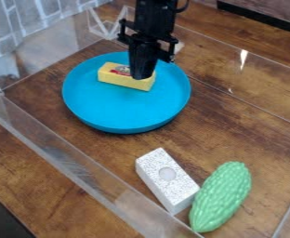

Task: Remove the yellow brick from inside the blue tray and put it on the table

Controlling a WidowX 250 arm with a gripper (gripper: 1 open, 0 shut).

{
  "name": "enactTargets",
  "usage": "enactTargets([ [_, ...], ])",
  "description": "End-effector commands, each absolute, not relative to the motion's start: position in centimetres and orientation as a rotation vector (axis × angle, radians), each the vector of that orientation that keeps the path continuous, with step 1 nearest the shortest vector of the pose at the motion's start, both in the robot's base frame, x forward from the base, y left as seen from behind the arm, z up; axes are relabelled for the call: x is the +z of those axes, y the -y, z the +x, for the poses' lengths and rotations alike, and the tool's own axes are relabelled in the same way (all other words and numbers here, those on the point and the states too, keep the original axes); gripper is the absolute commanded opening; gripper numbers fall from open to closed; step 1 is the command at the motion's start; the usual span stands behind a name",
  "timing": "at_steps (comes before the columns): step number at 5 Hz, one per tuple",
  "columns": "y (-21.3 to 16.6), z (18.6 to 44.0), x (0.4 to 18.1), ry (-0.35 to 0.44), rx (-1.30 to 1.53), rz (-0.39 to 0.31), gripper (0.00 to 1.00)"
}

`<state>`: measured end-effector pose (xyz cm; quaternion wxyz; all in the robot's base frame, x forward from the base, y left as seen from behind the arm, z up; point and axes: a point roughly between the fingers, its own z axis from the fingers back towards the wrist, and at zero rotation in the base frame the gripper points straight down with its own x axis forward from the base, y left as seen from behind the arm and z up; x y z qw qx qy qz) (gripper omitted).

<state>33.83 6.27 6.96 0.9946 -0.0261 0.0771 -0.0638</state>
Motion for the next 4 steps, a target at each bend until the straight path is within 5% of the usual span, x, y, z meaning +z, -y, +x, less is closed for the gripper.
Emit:
enactTargets([
  [1, -6.82, 34.79, 8.98, -0.086, -0.135, -0.027, 0.0],
  [4, -7.42, 35.18, 8.71, -0.075, -0.163, -0.015, 0.0],
])
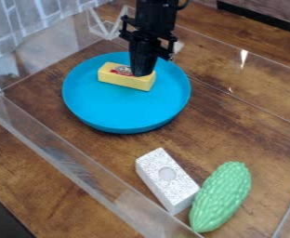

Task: Remove the yellow brick from inside the blue tray and put it on the table

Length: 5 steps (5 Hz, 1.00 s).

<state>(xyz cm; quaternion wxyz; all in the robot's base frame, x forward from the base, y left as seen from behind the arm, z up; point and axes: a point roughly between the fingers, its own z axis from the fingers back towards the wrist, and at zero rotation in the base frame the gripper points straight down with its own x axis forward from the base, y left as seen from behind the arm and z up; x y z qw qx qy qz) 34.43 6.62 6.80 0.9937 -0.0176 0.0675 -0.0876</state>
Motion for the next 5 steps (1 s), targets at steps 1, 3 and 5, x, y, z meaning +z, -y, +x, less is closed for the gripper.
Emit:
enactTargets([
  [1, -7.68, 35.3, 8.48, -0.073, -0.172, -0.012, 0.0],
  [3, -8.24, 35.61, 7.95, -0.069, -0.19, -0.004, 1.0],
  [5, -8.53, 35.75, 7.8, -0.069, -0.201, 0.001, 0.0],
])
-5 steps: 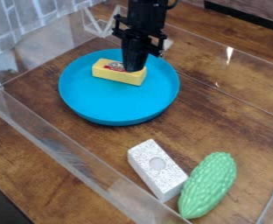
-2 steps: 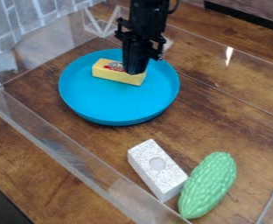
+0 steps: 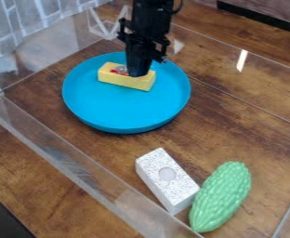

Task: Remove the yellow brick from inside the blue tray and put it on the table

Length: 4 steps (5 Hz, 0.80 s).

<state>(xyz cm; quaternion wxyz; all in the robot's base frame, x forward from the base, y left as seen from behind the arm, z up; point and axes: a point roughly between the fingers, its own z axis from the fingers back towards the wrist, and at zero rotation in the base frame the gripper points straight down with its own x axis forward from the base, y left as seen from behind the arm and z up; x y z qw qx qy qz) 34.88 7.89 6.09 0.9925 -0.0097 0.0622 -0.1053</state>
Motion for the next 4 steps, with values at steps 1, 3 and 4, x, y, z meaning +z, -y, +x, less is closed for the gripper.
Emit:
enactTargets([
  [1, -8.76, 35.82, 7.65, -0.068, -0.208, 0.003, 0.0],
  [3, -9.15, 35.99, 7.65, -0.064, -0.22, 0.008, 0.0],
  [4, -9.31, 36.04, 7.71, -0.062, -0.225, 0.011, 0.0],
])
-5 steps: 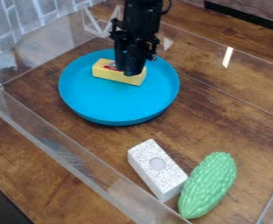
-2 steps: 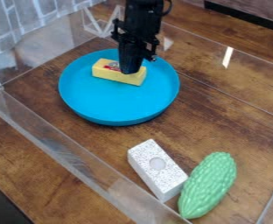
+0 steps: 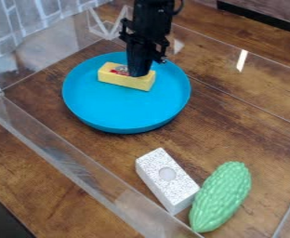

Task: Remove the yellow brick from inside the blue tray and put it on the table

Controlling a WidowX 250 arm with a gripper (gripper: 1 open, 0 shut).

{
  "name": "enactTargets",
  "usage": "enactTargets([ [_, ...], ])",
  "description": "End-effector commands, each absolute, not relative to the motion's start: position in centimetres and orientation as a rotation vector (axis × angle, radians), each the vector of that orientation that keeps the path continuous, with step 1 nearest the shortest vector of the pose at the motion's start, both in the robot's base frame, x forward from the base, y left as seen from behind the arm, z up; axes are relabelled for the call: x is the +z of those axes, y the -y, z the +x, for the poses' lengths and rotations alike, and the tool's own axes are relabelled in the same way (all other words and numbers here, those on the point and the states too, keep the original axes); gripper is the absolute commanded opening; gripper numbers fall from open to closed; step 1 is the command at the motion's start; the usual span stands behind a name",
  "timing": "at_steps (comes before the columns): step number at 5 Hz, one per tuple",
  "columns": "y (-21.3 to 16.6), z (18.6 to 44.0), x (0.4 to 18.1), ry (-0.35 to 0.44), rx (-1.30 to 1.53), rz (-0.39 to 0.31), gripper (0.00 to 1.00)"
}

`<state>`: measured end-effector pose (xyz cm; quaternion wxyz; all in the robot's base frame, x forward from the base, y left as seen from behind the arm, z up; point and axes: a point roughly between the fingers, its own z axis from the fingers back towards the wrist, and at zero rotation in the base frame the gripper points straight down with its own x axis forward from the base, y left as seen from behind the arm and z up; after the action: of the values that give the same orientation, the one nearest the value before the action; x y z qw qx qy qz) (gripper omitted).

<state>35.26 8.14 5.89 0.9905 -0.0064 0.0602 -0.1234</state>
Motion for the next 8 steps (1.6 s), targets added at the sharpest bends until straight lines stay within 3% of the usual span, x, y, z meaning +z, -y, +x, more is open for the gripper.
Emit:
enactTargets([
  [1, -9.5, 36.1, 7.7, -0.061, -0.23, 0.013, 0.0],
  [4, -10.0, 36.3, 7.9, -0.053, -0.247, 0.015, 0.0],
  [5, -10.6, 36.7, 7.5, -0.051, -0.258, 0.014, 1.0],
  [6, -10.9, 36.9, 7.3, -0.049, -0.266, 0.014, 0.0],
  [8, -11.0, 37.0, 6.9, -0.049, -0.28, 0.01, 0.0],
])
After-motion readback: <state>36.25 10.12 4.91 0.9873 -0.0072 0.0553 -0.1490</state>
